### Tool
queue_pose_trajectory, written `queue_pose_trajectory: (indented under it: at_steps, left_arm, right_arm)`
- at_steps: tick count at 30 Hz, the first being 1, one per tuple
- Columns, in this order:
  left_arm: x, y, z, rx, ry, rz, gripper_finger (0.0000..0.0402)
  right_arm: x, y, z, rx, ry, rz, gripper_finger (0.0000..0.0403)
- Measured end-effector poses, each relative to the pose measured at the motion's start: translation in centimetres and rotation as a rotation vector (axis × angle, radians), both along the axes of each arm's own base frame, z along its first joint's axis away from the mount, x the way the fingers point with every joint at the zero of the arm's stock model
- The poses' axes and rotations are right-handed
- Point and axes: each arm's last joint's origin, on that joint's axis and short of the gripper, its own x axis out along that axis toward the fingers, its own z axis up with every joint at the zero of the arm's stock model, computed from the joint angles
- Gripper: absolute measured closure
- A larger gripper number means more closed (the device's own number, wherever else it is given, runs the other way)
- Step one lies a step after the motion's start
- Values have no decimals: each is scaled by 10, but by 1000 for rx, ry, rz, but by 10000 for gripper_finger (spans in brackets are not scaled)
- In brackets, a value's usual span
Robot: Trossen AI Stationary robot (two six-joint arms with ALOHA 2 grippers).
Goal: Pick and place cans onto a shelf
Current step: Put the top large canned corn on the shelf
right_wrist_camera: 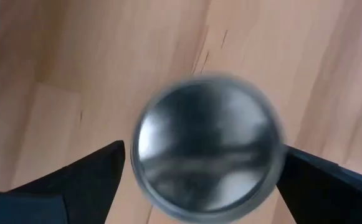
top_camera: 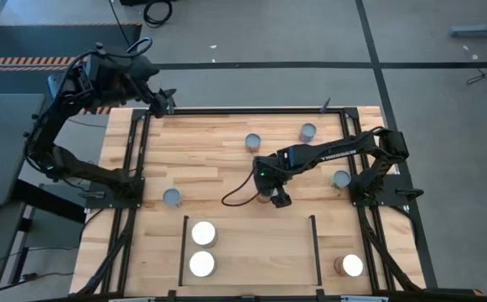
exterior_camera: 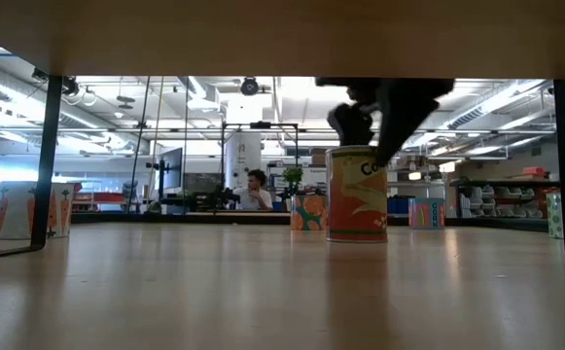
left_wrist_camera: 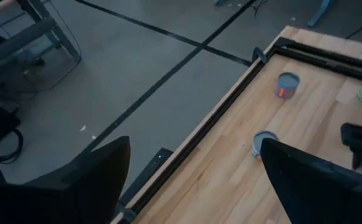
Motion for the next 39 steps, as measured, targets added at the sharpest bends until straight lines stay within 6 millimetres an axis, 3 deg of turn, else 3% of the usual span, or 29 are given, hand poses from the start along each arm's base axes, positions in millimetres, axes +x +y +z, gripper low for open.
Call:
queue_pose_trajectory:
  at_steps: [5,14,18,23,27,30,35,39]
  left_arm:
    - [0,0,0,6,4,-3,38]
    - [0,0,0,10,6,-5,38]
    - [0,0,0,10,6,-5,38]
    - [0,0,0,10,6,-4,38]
    - [0,0,0,10,5,-4,37]
    - [0,0,0,10,5,-5,37]
    - [0,0,0,10,6,-4,37]
    - [0,0,0,9,6,-5,37]
  right_arm:
    - [-2,-2,-11,-11,-15,-15,25]
    - [5,-2,-3,-19,-65,-82,89]
    - [13,0,29,1,-69,-168,91]
    - [28,9,102,98,-227,-371,91]
    - [28,40,149,246,-335,-423,91]
    - [18,70,166,311,-306,-442,91]
    - [3,123,177,358,-339,-460,91]
    - [12,157,168,426,-375,-475,91]
